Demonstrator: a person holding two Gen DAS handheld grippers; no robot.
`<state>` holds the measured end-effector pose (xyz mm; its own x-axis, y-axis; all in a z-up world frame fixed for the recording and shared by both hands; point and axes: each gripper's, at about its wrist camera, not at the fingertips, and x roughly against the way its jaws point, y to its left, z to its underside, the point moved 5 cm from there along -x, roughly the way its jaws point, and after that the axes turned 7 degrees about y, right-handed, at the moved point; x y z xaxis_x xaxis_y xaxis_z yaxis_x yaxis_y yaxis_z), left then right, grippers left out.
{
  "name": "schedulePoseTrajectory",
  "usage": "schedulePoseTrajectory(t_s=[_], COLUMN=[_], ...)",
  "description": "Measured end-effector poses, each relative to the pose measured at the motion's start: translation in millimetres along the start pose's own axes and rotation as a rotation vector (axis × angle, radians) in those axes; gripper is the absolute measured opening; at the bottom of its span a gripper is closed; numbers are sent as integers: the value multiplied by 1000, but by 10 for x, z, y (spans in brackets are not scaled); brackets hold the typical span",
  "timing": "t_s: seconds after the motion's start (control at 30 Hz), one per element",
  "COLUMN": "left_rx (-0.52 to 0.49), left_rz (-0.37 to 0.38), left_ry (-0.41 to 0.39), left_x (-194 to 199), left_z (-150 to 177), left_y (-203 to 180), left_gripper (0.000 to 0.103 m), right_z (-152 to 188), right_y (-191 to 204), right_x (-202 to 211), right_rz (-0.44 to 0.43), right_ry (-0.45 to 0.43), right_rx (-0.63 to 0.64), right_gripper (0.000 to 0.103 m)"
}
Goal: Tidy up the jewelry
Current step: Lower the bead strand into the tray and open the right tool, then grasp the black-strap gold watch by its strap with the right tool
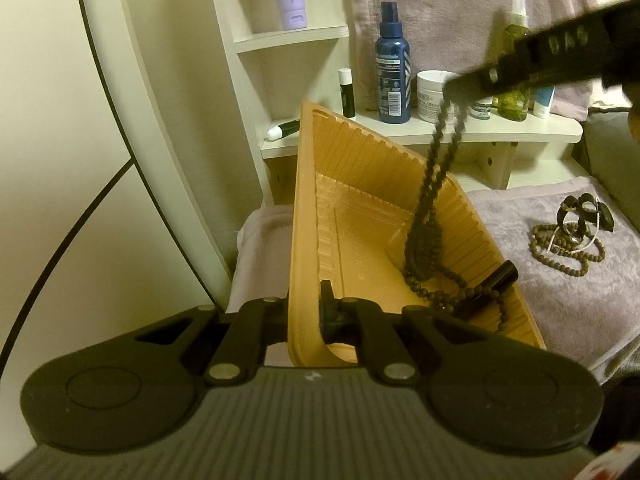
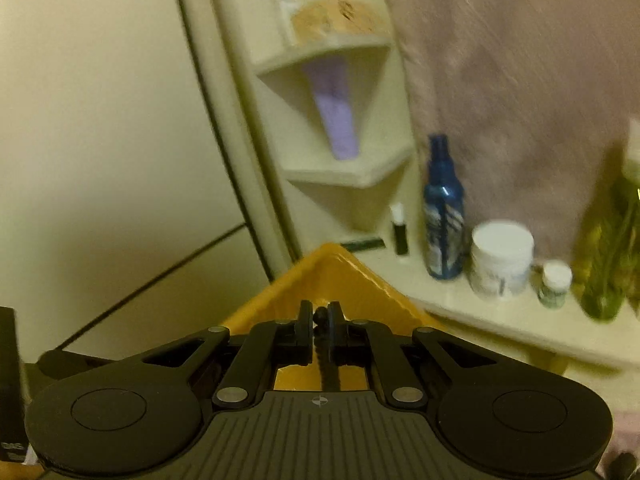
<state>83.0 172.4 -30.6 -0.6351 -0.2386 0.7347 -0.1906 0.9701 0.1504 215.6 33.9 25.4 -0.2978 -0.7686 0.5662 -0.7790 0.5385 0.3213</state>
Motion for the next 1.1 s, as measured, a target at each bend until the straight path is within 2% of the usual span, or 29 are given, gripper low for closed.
schedulePoseTrajectory(t_s=[0.1,0.17,0.23,0.3,0.43,0.6,0.77,1.1], left_rx=[-1,0,1,0,-1,-1,-3,-10], left_rz=[0,0,-1,-3,-4,-4,-7,-12], left_ry=[0,2,3,4,5,6,6,5], left_x=[-1,-4,-8,-11,-15,-19,-22,-17], left_z=[1,3,5,2,-4,-2,-6,-4], left_y=[3,10,12,9,1,-1,-6,-26], left_gripper=[6,6,6,6,6,6,6,6], right_z=[107,168,220,298,458,797,1146,1675], right_y=[-122,-206,-296,-389,-596,-859,-982,-1120], right_x=[-17,14,65,178,455,771,898,943], right_rz=[10,20,22,39,88,207,304,399], right_ry=[11,6,-4,-24,-74,-112,-98,-46], right_rx=[-37,-61,-94,-122,-188,-261,-285,-341], right_gripper=[9,15,28,33,36,40,41,41])
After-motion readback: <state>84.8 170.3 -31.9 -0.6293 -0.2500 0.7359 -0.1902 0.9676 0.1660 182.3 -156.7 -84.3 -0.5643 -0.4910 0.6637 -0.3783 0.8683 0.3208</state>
